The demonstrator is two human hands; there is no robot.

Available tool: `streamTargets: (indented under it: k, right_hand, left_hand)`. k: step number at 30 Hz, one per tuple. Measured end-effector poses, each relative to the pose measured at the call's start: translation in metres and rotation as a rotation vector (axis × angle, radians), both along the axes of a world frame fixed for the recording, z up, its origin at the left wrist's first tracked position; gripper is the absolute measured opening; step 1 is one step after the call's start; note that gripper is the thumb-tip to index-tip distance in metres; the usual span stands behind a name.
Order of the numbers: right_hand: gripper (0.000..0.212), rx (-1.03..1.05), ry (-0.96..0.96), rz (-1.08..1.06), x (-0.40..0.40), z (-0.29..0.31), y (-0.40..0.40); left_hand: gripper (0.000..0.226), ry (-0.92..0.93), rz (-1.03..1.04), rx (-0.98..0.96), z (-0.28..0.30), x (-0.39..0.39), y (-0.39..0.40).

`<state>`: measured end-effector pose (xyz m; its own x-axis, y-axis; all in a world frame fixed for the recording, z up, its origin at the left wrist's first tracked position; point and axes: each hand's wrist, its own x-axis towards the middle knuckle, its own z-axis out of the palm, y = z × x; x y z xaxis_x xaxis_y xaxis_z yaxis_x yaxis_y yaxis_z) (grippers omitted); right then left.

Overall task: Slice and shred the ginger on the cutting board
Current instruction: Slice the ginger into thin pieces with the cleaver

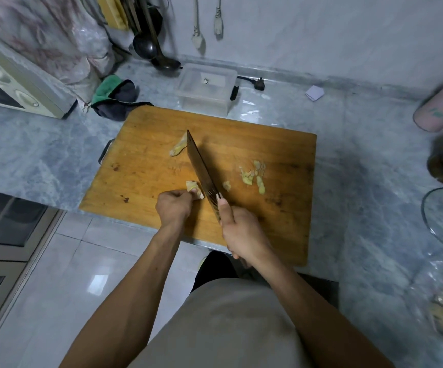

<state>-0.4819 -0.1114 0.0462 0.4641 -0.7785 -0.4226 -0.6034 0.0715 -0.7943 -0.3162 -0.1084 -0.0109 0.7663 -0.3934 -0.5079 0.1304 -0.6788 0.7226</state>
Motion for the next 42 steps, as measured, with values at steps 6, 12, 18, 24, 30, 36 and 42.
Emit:
streamTargets:
  k: [6,12,18,24,30,36,42]
  right_hand:
    - [0.063,0.024,0.034,0.033,0.003,0.001,0.005]
    - [0.067,0.050,0.002,0.012,0.005,0.000,0.009]
    - [0.069,0.111,-0.045,-0.022,0.012,-0.003,0.011]
    - [0.065,0.129,-0.049,-0.054,0.018,-0.014,0.009]
    - [0.064,0.082,-0.016,-0.057,0.022,-0.024,0.016]
    - [0.067,0.032,0.011,-0.061,0.013,-0.022,0.005]
    - [0.062,0.061,0.010,-0.098,-0.010,-0.023,-0.005]
  left_hand:
    - [0.022,-0.065,0.005,0.001,0.002,-0.007,0.001]
    - [0.023,-0.117,0.014,-0.010,0.000,-0.009,0.001]
    - [0.024,-0.143,-0.016,-0.016,0.000,-0.010,0.003]
    - [0.023,-0.143,-0.017,-0.022,-0.001,-0.009,0.002]
    - [0.026,-0.114,-0.008,-0.019,-0.007,-0.004,0.002]
    - [0.021,-0.083,-0.012,-0.037,-0.007,-0.003,0.004]
    - [0.018,-0.024,-0.026,-0.050,-0.010,-0.001,0.006]
